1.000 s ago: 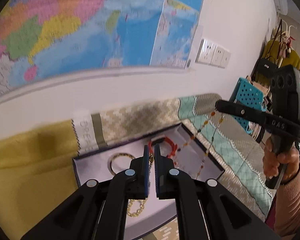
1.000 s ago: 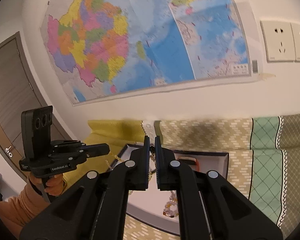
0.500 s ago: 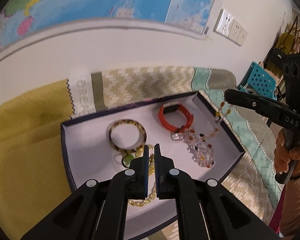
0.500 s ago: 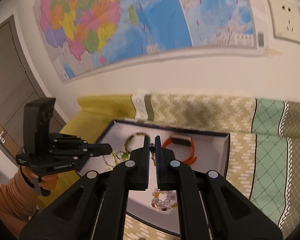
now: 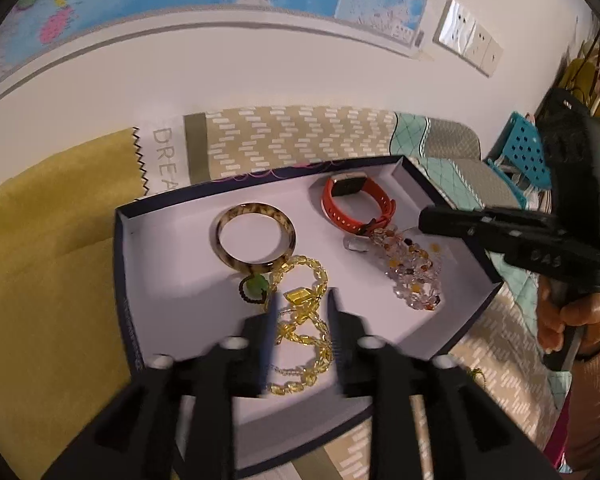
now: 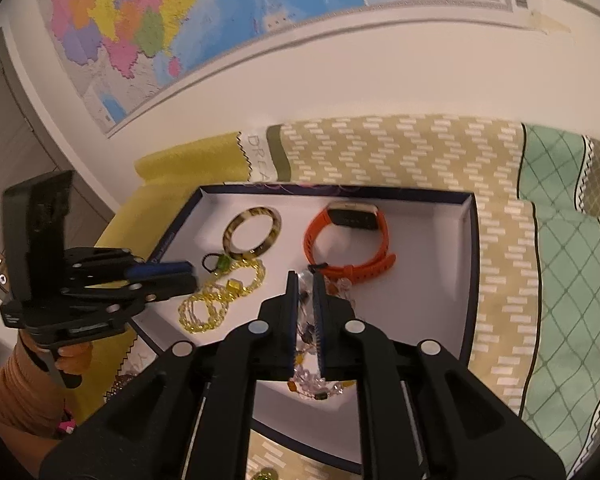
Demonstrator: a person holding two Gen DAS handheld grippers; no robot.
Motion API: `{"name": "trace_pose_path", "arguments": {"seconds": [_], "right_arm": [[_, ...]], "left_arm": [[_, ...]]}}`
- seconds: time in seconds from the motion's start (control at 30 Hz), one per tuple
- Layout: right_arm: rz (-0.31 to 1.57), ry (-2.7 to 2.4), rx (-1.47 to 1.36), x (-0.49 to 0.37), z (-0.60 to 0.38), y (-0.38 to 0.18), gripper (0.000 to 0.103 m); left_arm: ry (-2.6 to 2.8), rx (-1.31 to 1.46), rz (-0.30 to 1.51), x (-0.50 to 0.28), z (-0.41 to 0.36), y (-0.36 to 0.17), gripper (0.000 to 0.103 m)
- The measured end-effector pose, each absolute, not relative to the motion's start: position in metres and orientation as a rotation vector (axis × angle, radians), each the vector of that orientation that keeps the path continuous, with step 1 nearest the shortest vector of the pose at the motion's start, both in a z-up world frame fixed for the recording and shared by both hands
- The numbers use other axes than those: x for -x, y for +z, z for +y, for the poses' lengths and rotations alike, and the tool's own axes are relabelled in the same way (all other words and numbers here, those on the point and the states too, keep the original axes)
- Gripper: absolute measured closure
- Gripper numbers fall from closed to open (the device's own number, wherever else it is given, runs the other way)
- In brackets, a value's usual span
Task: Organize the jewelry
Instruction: 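Open the right tool to drop the necklace in the box while the left tool releases the yellow bracelet, then move both tools back down toward the jewelry left on the bed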
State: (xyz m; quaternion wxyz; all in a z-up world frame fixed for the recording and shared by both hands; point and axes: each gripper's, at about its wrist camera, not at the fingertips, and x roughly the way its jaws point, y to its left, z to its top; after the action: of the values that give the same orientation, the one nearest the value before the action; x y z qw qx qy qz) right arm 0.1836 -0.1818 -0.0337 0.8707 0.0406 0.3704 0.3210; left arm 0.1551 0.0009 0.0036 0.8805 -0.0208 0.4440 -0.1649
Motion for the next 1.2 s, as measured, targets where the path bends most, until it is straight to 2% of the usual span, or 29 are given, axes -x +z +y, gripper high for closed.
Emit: {"name": "trace_pose_path", "arguments": {"seconds": [0.17,0.4,0.6,0.9,1.2], "right_arm": [[0.775,0.661,-0.109,-0.177,-0.191,-0.036,0.086],[0.705,0.688,-0.147,-0.144,-0.21,-0.021,0.074],[0.671,0.76,-0.157,-0.101,-0.212,-0.018,0.064],[0.737,0.88,-0.128,-0.044,-0.184,-0.053,0.064],[0.811,0.945,-0.044,-0.029,-0.125,-0.082,0.064]], "left_arm": [[-0.342,0.069,0.886,-0.137,0.007,0.011,0.074],[-0.333,0.071,0.831,-0.104,0.014,0.017,0.059],[-0.296,0.07,0.81,-0.076,0.025,0.014,0.054],[-0.253,0.098,0.829,-0.037,0.04,-0.004,0.052],[-0.24,0.152,0.841,-0.016,0.053,-0.013,0.052]]}}
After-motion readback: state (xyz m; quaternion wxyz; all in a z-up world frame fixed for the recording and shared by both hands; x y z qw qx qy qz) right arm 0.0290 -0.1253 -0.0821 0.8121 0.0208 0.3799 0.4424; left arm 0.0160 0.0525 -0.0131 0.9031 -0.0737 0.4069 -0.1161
